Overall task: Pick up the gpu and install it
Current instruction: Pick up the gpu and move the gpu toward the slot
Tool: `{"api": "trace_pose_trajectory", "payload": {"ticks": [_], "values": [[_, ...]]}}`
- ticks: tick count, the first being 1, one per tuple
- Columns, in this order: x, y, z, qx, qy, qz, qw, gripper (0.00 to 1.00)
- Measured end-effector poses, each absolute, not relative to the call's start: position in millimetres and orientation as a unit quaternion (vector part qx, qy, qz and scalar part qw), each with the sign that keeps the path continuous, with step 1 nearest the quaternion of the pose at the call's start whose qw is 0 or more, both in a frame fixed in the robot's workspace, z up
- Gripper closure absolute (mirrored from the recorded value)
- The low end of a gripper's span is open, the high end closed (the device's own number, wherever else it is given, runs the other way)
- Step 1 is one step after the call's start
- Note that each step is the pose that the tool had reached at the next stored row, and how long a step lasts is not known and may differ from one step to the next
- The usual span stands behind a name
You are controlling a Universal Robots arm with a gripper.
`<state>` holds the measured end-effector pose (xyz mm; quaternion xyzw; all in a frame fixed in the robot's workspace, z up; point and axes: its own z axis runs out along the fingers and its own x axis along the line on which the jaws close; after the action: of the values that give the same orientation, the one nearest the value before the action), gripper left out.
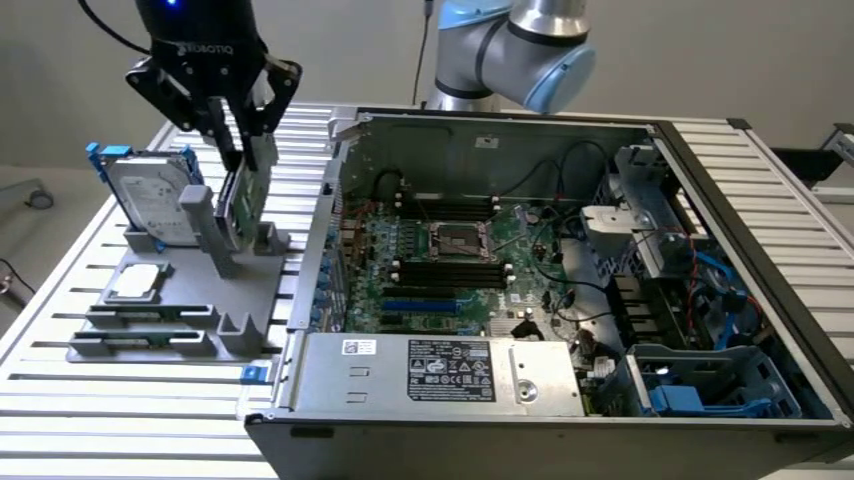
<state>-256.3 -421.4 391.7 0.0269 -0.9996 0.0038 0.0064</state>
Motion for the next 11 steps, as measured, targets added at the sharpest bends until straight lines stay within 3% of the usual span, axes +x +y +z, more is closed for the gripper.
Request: {"api": "trace_pose_trajectory", "payload": {"ticks": [11], "values": [[-219.3, -421.4, 413.2, 0.027, -0.999, 0.003, 0.046, 0.74]]}}
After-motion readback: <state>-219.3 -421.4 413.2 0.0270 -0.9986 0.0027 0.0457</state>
